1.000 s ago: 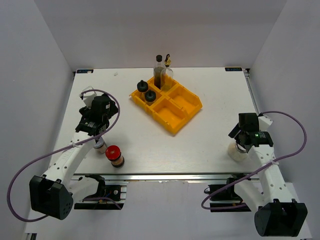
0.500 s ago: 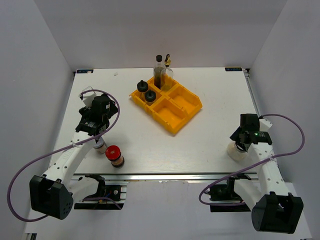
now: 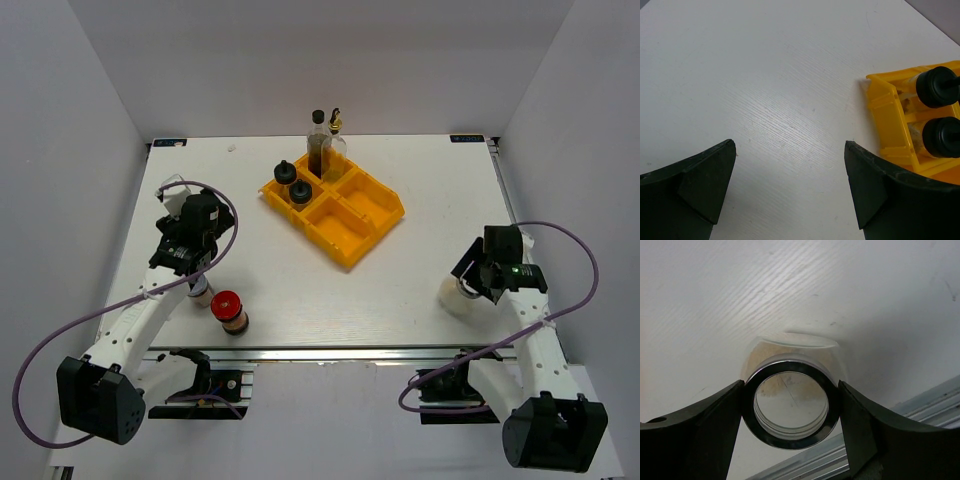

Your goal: Organize the condiment bottles

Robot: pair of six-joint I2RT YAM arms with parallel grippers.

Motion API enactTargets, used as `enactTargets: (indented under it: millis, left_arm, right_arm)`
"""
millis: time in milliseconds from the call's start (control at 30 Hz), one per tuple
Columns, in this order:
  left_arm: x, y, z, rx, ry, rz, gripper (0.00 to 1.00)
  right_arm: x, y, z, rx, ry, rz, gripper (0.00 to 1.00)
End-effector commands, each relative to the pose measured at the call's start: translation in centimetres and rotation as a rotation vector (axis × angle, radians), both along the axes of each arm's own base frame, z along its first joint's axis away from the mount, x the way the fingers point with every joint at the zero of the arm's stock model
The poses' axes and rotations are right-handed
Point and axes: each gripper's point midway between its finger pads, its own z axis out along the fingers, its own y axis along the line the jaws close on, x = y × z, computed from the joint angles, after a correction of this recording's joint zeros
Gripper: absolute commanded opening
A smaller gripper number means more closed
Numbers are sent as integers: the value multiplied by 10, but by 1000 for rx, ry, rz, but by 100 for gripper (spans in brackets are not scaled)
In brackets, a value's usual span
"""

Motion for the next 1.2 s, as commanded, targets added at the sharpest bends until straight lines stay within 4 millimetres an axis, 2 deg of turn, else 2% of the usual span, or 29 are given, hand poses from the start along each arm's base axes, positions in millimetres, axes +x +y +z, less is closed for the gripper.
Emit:
enactTargets:
  millis: [0,33,200,233,300,333,400,467,500,567,600,667,733,767,800,867,1000,1167]
  left_arm:
    - [-1,6,8,-2,-34,27,98]
    - [-2,6,7,0,-33,30,98]
    - [-1,7,9,-1,-39,31,98]
    - [-1,7,8,-1,-37,31,98]
    - [0,7,8,2,-36,33,98]
    - [0,7,7,2,-35,34,98]
    - [1,7,8,1,-37,34,98]
    - [0,7,8,1,-40,35,98]
    - [0,8,8,3,-37,38,98]
    - [0,9,8,8,-37,44,98]
    - [-1,11,7,12,-34,49,98]
    - [-1,11,7,15,-33,53,98]
    - [-1,12,6,15,-33,54,98]
    - [-1,12,7,16,-34,54,98]
    - [0,12,6,17,-33,54,98]
    - [0,12,6,18,-31,55,98]
    - [0,12,4,20,-26,56,98]
    - [2,12,3,23,-19,56,98]
  right_arm:
    - [49,28,64,75,-250,189,0]
    - [53,38,72,108,-277,236,0]
    - [74,64,112,109,-393,374,0]
    - [75,80,118,126,-407,443,0]
    - [82,98,130,129,-435,508,0]
    - [85,117,142,117,-474,588,0]
    - [90,144,145,95,-483,670,0]
    - [104,164,156,78,-516,742,0]
    - [102,183,161,92,-532,809,0]
    - [112,209,172,82,-579,944,0]
    - [107,229,176,103,-599,1037,0]
    - [112,250,183,63,-632,1162,0]
    - [101,278,187,60,-658,1306,0]
    - [102,286,180,11,-654,1382,0]
    - [96,299,186,11,-673,1444,0]
    - [92,312,180,7,-660,1528,0]
    - [78,329,176,16,-663,1693,0]
    - [65,336,163,14,-648,1855,0]
